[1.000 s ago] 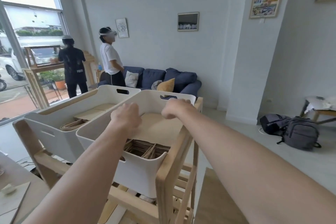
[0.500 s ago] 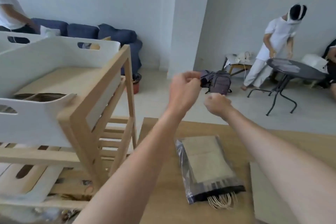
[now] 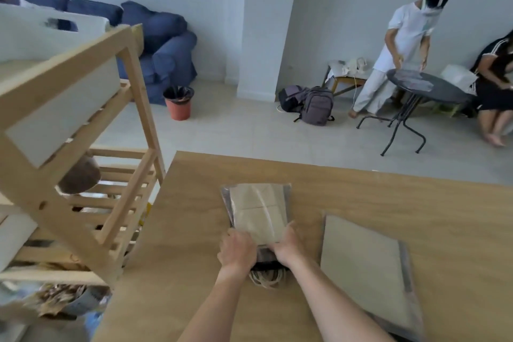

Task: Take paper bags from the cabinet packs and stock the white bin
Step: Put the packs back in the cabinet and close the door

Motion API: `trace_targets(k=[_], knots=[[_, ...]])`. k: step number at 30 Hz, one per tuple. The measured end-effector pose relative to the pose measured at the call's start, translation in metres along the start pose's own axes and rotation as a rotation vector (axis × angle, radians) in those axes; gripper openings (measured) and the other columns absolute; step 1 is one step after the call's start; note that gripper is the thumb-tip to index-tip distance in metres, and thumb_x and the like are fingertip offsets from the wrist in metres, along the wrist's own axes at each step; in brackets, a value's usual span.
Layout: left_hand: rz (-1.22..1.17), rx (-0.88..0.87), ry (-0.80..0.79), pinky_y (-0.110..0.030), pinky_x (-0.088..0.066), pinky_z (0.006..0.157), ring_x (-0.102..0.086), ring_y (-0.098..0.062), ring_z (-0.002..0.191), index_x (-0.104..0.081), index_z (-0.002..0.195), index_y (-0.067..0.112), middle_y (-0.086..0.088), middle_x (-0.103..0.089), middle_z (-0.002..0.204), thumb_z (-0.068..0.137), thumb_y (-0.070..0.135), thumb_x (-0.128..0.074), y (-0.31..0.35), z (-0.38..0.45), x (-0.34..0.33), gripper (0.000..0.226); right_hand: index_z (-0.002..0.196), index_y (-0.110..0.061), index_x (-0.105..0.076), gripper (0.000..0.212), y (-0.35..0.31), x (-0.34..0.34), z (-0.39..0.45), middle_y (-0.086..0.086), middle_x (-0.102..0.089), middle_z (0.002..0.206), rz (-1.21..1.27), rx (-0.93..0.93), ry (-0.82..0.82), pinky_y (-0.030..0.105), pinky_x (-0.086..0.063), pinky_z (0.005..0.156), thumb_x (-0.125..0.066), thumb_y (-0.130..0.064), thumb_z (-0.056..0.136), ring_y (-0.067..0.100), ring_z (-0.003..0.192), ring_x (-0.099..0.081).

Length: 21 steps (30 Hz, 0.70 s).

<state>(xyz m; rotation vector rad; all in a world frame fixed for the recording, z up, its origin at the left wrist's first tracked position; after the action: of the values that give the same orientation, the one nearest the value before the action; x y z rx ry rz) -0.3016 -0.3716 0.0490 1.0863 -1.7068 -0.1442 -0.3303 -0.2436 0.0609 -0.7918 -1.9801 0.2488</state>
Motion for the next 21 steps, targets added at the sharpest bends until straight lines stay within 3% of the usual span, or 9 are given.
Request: trace_targets(k=[3,5,6,9,11,14,17,21], knots=[[0.25,-0.159,0.14,-0.041,-0.05,0.076,-0.057,-0.034,0.096,-0.053,0.11,0.007,-0.014,-0.052,0.111,0.096,0.01,-0.036,-0.008,-0.029,-0.018,0.022,0.154,-0.003,-0.016,0.089,0.028,-0.013,-0.017,0.017,-0.026,0.155,-0.039,-0.042,-0.1,0.038,-0.034,0.112,-0.065,-0.029,0.085,0.035,0.14,-0.031],[0.375,-0.242,0.133,-0.034,-0.043,0.049,-0.058,-0.026,0.07,-0.054,0.093,0.01,-0.01,-0.051,0.092,0.089,0.004,-0.05,-0.021,-0.049,-0.037,0.009,0.154,-0.004,-0.013,0.081,0.051,-0.021,-0.031,0.018,-0.02,0.157,-0.035,-0.073,-0.108,0.041,-0.03,0.113,-0.053,-0.028,0.088,0.036,0.141,-0.028],[0.405,-0.278,0.177,-0.032,-0.037,0.045,-0.057,-0.023,0.066,-0.054,0.093,0.012,-0.009,-0.051,0.09,0.09,0.006,-0.049,-0.027,-0.056,-0.046,0.008,0.153,-0.003,-0.013,0.076,0.059,-0.022,-0.039,0.019,-0.02,0.155,-0.069,-0.055,-0.067,0.044,-0.028,0.114,-0.048,-0.026,0.09,0.037,0.14,-0.028],[0.499,-0.303,0.328,-0.03,-0.031,0.045,-0.062,-0.018,0.072,-0.048,0.111,0.014,-0.002,-0.053,0.098,0.094,0.018,-0.006,-0.04,-0.076,-0.055,0.045,0.144,0.001,-0.022,0.068,0.075,-0.026,-0.064,0.019,-0.032,0.14,-0.26,0.147,0.123,0.045,-0.031,0.108,-0.045,-0.028,0.087,0.037,0.128,-0.035],[0.575,-0.275,0.388,-0.03,-0.031,0.045,-0.064,-0.018,0.072,-0.046,0.111,0.014,-0.002,-0.056,0.098,0.09,0.021,0.004,-0.049,-0.091,-0.06,0.054,0.142,0.001,-0.024,0.067,0.089,-0.033,-0.076,0.019,-0.039,0.134,-0.29,0.242,0.161,0.045,-0.034,0.103,-0.041,-0.036,0.089,0.037,0.121,-0.041],[0.52,-0.177,0.442,-0.03,-0.032,0.043,-0.067,-0.024,0.063,-0.046,0.102,0.014,-0.004,-0.065,0.079,0.102,0.028,-0.009,-0.064,-0.12,-0.066,0.04,0.145,0.004,-0.029,0.077,0.11,-0.037,-0.091,0.02,-0.054,0.119,-0.452,0.374,0.244,0.044,-0.045,0.088,-0.031,-0.057,0.096,0.035,0.103,-0.057],[0.435,-0.135,0.466,-0.028,-0.026,0.038,-0.064,-0.027,0.049,-0.048,0.094,0.013,-0.004,-0.062,0.059,0.105,0.034,-0.028,-0.075,-0.146,-0.071,0.031,0.142,0.01,-0.036,0.085,0.131,-0.043,-0.112,0.02,-0.064,0.093,-0.55,0.419,0.305,0.043,-0.048,0.069,-0.034,-0.062,0.096,0.034,0.077,-0.062],[0.366,-0.165,0.522,-0.028,-0.024,0.038,-0.047,-0.025,0.037,-0.046,0.091,0.013,0.0,-0.05,0.049,0.103,0.036,-0.022,-0.102,-0.172,-0.08,0.035,0.141,0.014,-0.037,0.088,0.15,-0.057,-0.142,0.02,-0.063,0.086,-0.547,0.444,0.336,0.041,-0.047,0.063,-0.041,-0.061,0.095,0.034,0.07,-0.062]])
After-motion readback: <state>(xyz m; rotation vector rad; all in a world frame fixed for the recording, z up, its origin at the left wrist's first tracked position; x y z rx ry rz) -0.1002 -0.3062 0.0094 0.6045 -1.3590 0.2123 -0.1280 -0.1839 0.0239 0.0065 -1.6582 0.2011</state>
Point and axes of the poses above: each hand's wrist, its own z-axis towards the middle knuckle, its own x-axis out of the back of the hand, y = z × x, the point moved 3 cm from there along z, towards the middle knuckle
